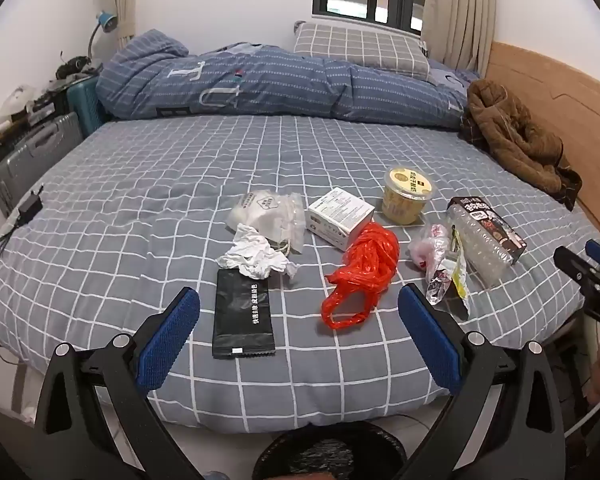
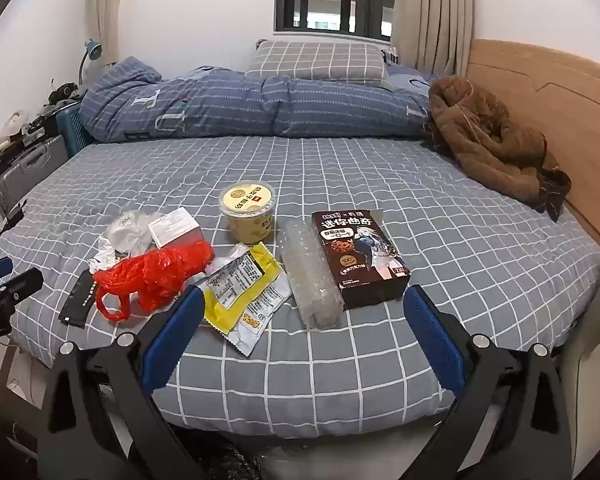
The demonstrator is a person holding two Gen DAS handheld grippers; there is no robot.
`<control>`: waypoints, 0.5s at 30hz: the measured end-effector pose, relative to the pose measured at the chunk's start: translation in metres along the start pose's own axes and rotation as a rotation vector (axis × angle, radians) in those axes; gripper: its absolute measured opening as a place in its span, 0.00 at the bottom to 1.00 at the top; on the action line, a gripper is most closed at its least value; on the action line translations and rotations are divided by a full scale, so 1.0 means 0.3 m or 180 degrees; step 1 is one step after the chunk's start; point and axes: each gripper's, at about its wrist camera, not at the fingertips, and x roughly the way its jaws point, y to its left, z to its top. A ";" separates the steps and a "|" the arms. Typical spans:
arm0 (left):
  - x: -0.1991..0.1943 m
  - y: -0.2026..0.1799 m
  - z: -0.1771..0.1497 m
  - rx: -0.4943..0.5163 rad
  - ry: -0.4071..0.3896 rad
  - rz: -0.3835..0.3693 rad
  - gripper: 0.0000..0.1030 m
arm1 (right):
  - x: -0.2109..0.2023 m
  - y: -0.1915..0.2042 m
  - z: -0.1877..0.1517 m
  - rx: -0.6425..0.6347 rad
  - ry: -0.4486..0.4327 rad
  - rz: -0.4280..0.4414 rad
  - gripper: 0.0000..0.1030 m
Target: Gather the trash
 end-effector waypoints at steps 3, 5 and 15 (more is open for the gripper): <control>0.006 0.009 0.006 -0.0017 0.0019 -0.0019 0.94 | 0.005 -0.002 0.000 0.0014 0.0034 0.0019 0.93; -0.001 0.001 0.002 -0.0008 -0.0051 0.0012 0.94 | 0.006 -0.001 -0.001 0.0006 0.0030 0.0017 0.93; -0.002 0.016 -0.003 -0.0033 -0.0062 -0.0029 0.94 | 0.019 0.001 -0.008 0.0026 0.0059 0.0031 0.93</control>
